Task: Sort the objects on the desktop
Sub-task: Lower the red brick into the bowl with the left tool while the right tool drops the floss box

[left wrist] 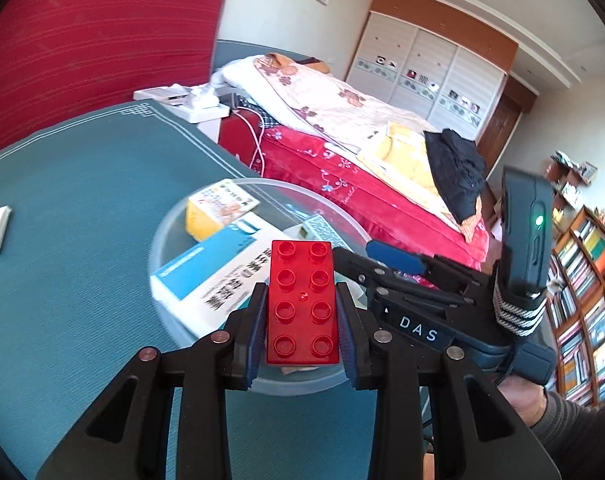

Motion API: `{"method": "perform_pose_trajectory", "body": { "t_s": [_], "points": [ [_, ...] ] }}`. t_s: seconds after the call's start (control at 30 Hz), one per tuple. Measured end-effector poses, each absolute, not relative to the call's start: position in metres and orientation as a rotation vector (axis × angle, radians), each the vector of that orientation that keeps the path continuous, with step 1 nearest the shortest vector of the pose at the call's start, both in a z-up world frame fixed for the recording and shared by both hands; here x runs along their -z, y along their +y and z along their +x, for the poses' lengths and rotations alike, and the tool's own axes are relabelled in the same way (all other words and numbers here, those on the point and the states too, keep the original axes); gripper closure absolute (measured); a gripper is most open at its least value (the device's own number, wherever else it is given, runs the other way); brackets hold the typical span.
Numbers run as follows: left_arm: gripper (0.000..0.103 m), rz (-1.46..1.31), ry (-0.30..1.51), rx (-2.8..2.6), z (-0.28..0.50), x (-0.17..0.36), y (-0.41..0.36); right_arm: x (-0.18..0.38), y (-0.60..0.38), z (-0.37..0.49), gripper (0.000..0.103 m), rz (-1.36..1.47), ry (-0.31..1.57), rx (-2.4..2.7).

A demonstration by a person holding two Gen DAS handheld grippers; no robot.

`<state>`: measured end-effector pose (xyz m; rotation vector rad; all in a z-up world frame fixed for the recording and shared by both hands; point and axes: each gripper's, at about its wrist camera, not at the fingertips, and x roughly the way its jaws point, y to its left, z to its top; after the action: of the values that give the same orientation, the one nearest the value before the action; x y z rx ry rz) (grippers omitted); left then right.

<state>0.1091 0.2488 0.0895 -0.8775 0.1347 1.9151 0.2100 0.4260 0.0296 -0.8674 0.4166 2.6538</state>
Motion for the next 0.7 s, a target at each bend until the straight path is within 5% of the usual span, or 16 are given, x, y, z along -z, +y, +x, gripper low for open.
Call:
{"method": "perform_pose_trajectory", "body": {
  "t_s": [0.33,0.47,0.7],
  "points": [
    [0.067,-0.881,0.251,-1.941,0.112,-0.075,0.274,-0.032,0.435,0.211,0.045,-0.843,0.444,-2.614],
    [0.043,-0.852,0.222,-1.950,0.112,-0.075,0.267,-0.031,0.434,0.210,0.044,-0.847,0.441,-2.615],
    [0.042,-0.808,0.241,-1.966,0.117,-0.081,0.261,-0.031,0.435,0.210,0.042,-0.841,0.442,-2.609]
  ]
}}
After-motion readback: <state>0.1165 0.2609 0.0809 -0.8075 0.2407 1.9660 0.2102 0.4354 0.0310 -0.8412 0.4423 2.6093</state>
